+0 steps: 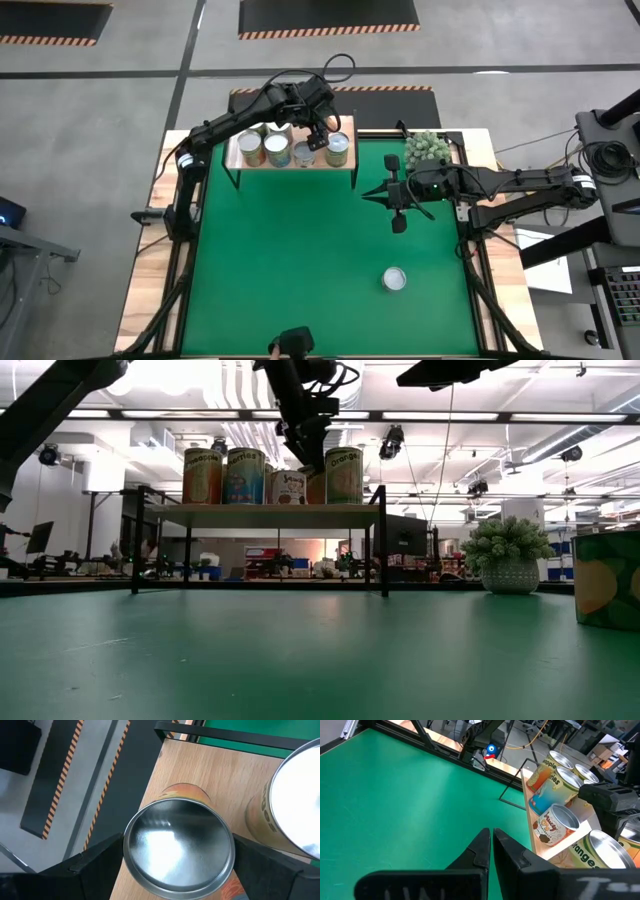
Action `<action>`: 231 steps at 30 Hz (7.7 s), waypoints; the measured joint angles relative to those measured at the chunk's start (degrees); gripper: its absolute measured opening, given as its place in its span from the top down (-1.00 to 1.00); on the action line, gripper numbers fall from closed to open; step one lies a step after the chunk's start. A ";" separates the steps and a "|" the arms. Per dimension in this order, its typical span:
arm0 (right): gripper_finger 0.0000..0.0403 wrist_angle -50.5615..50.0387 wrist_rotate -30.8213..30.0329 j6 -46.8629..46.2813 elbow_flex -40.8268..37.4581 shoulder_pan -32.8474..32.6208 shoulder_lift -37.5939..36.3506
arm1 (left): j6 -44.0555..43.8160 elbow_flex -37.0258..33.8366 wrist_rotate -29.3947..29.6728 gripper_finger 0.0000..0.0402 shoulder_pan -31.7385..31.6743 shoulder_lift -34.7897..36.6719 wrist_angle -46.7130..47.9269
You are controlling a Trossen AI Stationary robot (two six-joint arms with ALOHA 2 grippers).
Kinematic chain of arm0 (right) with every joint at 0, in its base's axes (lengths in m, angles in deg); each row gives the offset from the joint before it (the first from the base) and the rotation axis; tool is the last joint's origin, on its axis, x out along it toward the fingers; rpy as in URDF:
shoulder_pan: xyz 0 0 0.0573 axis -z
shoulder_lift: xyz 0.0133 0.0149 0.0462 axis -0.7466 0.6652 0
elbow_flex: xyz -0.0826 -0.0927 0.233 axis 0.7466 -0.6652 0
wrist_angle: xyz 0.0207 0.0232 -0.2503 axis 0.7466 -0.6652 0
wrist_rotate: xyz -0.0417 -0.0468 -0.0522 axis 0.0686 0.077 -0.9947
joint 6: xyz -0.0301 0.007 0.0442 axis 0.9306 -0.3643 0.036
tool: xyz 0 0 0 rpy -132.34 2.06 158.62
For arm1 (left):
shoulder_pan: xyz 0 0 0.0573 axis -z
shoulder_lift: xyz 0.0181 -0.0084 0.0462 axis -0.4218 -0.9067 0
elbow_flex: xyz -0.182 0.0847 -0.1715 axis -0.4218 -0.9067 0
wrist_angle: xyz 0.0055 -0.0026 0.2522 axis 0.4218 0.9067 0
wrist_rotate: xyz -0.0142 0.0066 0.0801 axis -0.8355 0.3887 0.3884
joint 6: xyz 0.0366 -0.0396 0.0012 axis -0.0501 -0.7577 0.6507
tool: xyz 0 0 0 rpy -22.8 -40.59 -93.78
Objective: Pick and place cans onto a shelf
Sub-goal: Put the canned pineapple on the shelf, then put the canned sliced peaches on the shelf
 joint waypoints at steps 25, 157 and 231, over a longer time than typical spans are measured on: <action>0.96 -0.02 -0.02 -0.01 0.00 -0.02 0.00 | -0.20 0.00 -0.04 -0.80 0.02 0.02 -0.17; 0.96 -54.93 14.95 8.13 78.31 35.91 57.00 | -15.06 -77.60 -13.91 -0.80 16.15 61.53 -61.90; 0.96 -36.31 -0.91 -70.51 6.74 -28.97 17.63 | -16.33 -84.19 -7.48 -0.52 29.57 68.89 -62.19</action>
